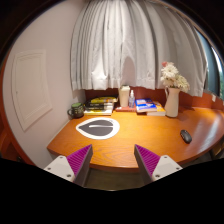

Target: Arrange mouse

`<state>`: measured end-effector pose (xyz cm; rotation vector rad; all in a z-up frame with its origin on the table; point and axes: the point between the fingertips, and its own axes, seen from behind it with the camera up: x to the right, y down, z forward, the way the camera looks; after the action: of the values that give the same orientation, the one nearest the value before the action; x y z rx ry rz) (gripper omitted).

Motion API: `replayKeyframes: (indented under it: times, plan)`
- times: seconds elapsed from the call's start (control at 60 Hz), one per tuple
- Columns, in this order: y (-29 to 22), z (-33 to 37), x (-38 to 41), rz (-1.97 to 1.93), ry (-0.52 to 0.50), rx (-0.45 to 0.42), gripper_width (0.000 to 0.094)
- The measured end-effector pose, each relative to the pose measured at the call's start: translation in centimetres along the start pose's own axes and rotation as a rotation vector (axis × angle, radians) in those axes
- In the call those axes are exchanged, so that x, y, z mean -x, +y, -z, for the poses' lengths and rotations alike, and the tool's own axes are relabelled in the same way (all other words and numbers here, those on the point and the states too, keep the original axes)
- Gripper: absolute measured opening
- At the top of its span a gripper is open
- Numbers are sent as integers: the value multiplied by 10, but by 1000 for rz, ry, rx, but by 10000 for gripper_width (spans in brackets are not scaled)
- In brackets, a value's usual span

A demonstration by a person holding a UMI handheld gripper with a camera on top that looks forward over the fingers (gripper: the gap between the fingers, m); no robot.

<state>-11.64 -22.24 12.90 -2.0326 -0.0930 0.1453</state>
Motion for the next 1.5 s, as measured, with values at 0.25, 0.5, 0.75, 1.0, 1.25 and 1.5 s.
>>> replayKeyframes:
  times: [0.25,0.5,0.75,1.0,1.25,1.5]
  plan:
    - [77,2,-100,-12,60,134,829]
    - [105,0,-276,-69,242,204,813]
    - [87,-75,-383,-101,274,236,816]
    - [54,-152,-411,-63,193,251,707]
    - [52,-162,-412,-46,162,299,416]
    - [53,-164,-414,-60,195,330,311]
